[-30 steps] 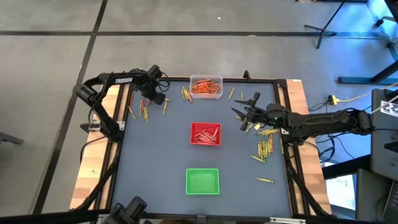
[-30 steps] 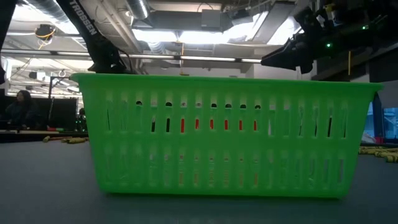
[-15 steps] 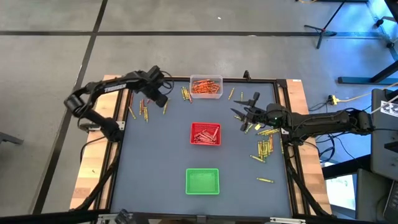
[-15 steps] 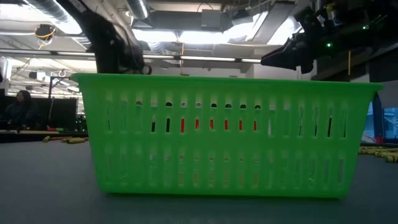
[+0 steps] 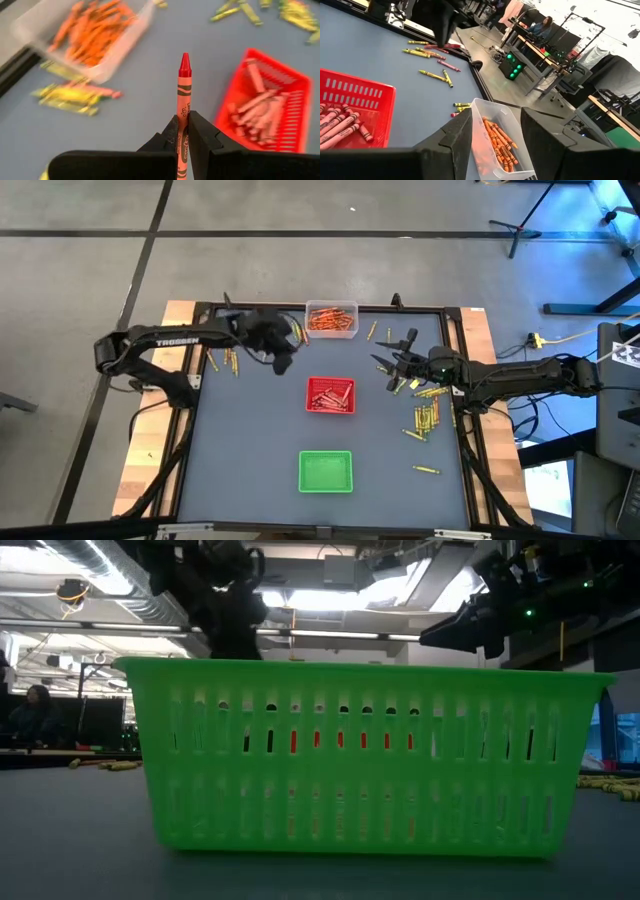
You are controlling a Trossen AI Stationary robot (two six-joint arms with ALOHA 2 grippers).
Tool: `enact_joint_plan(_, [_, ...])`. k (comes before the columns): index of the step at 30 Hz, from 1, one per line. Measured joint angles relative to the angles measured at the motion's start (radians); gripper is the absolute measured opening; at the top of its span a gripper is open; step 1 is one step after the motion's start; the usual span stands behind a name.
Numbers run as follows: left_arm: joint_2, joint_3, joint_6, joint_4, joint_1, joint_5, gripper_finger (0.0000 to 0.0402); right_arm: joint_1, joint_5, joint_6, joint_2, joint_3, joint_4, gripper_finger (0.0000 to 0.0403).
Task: Sort crayons
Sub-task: Put the red crayon into the red bin
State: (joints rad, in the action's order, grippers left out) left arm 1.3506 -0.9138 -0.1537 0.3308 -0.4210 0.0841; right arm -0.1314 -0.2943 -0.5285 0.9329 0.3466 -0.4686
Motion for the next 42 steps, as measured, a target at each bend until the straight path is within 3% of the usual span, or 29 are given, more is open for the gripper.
enact_joint_plan(13, [0.198, 0.000, 0.058, -0.347, 0.244, -0.007, 0.0006, 0.000, 0.000, 0.000, 0.000, 0.000, 0.000, 0.0166])
enact_joint_plan(18, [0.245, 0.000, 0.083, -0.402, 0.309, -0.052, 0.0008, 0.000, 0.000, 0.000, 0.000, 0.000, 0.011, 0.0166])
enact_joint_plan(22, [0.282, 0.000, 0.066, -0.396, 0.339, -0.093, 0.0029, 0.000, 0.000, 0.000, 0.000, 0.000, 0.022, 0.0166])
enact_joint_plan(27, [0.300, 0.000, 0.029, -0.393, 0.343, -0.120, 0.0084, 0.000, 0.000, 0.005, 0.001, 0.000, 0.023, 0.0166])
enact_joint_plan(33, [0.213, -0.001, 0.025, -0.355, 0.341, -0.194, 0.0132, 0.000, 0.000, 0.006, 0.001, 0.000, 0.023, 0.0166])
enact_joint_plan(42, [-0.030, -0.002, -0.089, -0.047, 0.257, -0.456, 0.0136, 0.000, 0.000, 0.008, 0.001, 0.000, 0.025, 0.0166])
